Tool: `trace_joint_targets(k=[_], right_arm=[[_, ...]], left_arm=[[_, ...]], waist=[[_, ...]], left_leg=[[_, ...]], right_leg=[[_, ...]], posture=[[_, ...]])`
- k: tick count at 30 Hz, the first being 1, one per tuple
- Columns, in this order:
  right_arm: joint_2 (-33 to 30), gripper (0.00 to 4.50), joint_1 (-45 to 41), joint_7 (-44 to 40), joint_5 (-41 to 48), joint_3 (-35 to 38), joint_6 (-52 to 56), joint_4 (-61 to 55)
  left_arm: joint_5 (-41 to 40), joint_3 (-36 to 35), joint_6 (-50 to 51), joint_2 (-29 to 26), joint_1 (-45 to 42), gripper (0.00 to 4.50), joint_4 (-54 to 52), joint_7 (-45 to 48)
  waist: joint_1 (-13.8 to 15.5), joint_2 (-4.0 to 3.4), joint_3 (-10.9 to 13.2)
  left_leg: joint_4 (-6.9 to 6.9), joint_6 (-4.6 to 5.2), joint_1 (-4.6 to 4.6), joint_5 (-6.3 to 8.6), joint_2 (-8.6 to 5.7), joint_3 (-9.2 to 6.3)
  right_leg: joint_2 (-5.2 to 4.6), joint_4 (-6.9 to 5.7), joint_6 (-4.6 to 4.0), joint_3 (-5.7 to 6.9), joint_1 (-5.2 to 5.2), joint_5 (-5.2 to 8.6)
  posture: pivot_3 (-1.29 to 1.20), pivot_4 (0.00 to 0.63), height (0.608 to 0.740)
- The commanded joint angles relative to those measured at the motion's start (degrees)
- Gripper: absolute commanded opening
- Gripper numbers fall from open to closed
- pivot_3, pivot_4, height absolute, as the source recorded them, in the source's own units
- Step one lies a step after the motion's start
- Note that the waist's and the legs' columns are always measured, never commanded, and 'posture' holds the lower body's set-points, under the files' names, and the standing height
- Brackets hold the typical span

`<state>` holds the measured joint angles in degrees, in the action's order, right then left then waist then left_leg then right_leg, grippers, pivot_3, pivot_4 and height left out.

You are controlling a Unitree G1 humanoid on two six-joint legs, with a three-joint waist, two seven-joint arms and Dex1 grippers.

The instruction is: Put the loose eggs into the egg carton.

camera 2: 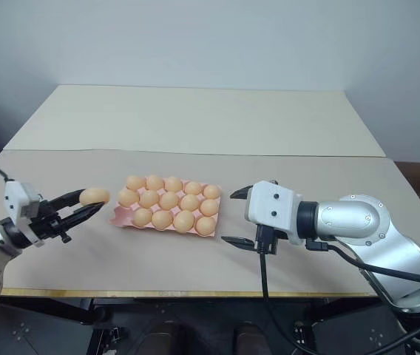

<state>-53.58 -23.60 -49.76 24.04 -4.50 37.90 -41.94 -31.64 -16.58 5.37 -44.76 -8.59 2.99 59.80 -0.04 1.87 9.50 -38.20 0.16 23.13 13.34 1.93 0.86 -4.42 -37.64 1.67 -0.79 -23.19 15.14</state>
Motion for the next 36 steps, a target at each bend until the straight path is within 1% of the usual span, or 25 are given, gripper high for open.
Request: trace_joint_targets(k=[1,7,14,29,33,36], right_arm=[[0.14,4.5,-0.12,1.16,-0.5,1.12,-0.11,-1.9],[0.21,4.5,1.0,2.47,-0.61,1.73,0.48,-3.06],[-0.08,4.5,2.54,3.39,-0.54,2.19,0.78,-4.06],[0.41,4.5,2.21,2.68,-1.44,1.15,-0.19,-3.12],[0.61,4.5,1.96,2.6,-1.56,0.96,-0.32,-2.82],[0.71,4.5,1.95,2.64,-1.73,0.88,-0.36,-2.78]], left_arm=[[0.27,1.22,0.91,-0.5,-2.72,1.74,-0.63,1.77],[0.88,3.27,2.37,-0.88,-5.35,1.74,1.22,4.53],[2.8,2.55,1.39,-0.93,-5.85,1.74,2.96,4.51],[2.93,0.2,1.69,-2.96,-2.07,1.74,2.89,6.24],[4.53,0.71,-0.16,-3.15,-2.02,2.94,4.79,6.88],[4.71,0.34,-0.44,-1.65,-3.48,3.91,6.18,4.65]], waist=[[-0.05,0.0,0.0],[-0.43,0.0,0.0],[-0.59,0.0,0.0],[-0.62,0.0,0.0],[-0.62,0.0,0.0],[-0.59,0.0,0.0]], left_leg=[[0.0,0.0,0.02,0.0,0.01,0.05],[0.01,0.01,0.08,0.01,0.03,0.16],[0.01,0.01,0.06,0.0,0.04,0.24],[0.01,0.01,0.07,0.01,0.04,0.22],[0.01,0.01,0.06,0.01,0.05,0.24],[0.01,0.01,0.06,0.01,0.04,0.25]], right_leg=[[0.03,0.03,0.0,0.0,-0.01,0.0],[0.07,0.04,0.01,-0.01,-0.08,0.0],[0.07,0.03,0.01,0.0,-0.07,0.0],[0.06,0.04,0.01,-0.01,-0.07,0.01],[0.06,0.04,0.01,0.0,-0.07,0.01],[0.06,0.05,0.01,0.0,-0.06,0.01]], posture=[[0.0,0.15,0.74],[0.0,0.15,0.74],[0.0,0.15,0.74],[0.0,0.15,0.74],[0.0,0.15,0.74],[0.0,0.15,0.74]])
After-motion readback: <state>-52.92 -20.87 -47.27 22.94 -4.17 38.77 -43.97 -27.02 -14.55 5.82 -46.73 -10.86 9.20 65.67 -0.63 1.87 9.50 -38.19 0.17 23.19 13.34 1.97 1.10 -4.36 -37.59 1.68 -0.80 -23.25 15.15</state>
